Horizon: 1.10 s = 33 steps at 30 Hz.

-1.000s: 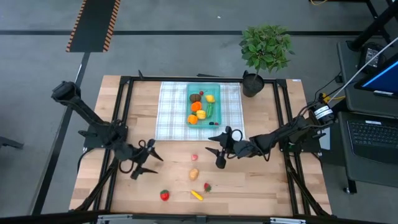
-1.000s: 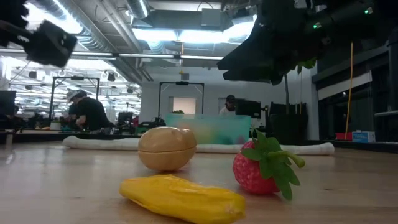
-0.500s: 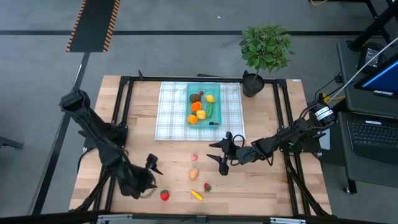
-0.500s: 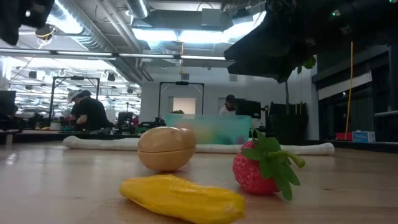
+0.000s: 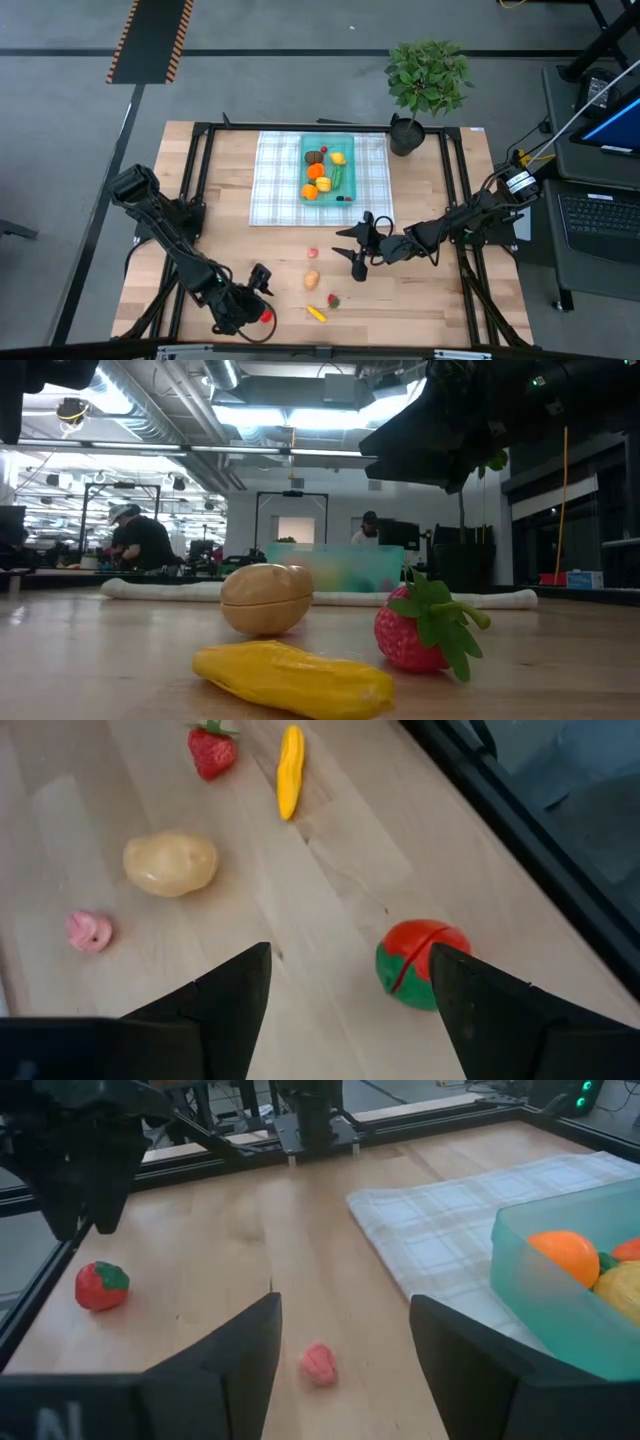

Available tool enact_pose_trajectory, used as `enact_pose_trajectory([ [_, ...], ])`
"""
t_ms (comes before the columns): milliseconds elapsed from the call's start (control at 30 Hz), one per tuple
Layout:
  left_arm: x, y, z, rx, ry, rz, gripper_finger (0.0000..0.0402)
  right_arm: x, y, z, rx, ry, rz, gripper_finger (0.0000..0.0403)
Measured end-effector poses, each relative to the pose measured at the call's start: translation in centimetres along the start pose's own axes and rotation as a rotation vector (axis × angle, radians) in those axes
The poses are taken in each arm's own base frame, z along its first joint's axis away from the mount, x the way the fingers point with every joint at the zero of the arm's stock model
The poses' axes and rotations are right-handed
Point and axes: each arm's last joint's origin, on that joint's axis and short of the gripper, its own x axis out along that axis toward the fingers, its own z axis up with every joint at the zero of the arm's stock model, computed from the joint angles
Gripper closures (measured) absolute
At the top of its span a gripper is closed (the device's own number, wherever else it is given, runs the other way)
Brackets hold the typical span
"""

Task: Pick and placing Produce into tupperware
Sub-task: Put the left red strawberry into the green bin

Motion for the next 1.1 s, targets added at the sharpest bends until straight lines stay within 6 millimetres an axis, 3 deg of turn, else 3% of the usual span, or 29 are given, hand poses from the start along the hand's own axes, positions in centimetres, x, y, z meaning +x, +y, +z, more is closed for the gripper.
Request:
enact_pose_trajectory([
  [367, 0.0, 0.3, 0.1, -0.005, 0.000, 0.004, 0.0137, 0.0, 0.0, 0.0, 0.000, -0.001, -0.001, 0.0180],
  [600, 0.2, 0.0, -0.1, 0.240, 0.015, -0.041, 0.0137, 0.0, 0.0, 0.0, 0.000, -0.001, -0.001, 0.0180],
  [833, 0.2, -0.2, -0.2, 0.276, 0.023, -0.109, 0.0137, 0.0, 0.0, 0.0, 0.000, -0.001, -0.001, 0.0180],
  [1100, 2.4, -1.1, -1.2, 0.475, 0.106, -0.124, 0.0138, 0.0, 0.0, 0.0, 0.000, 0.000, -0.001, 0.0180],
])
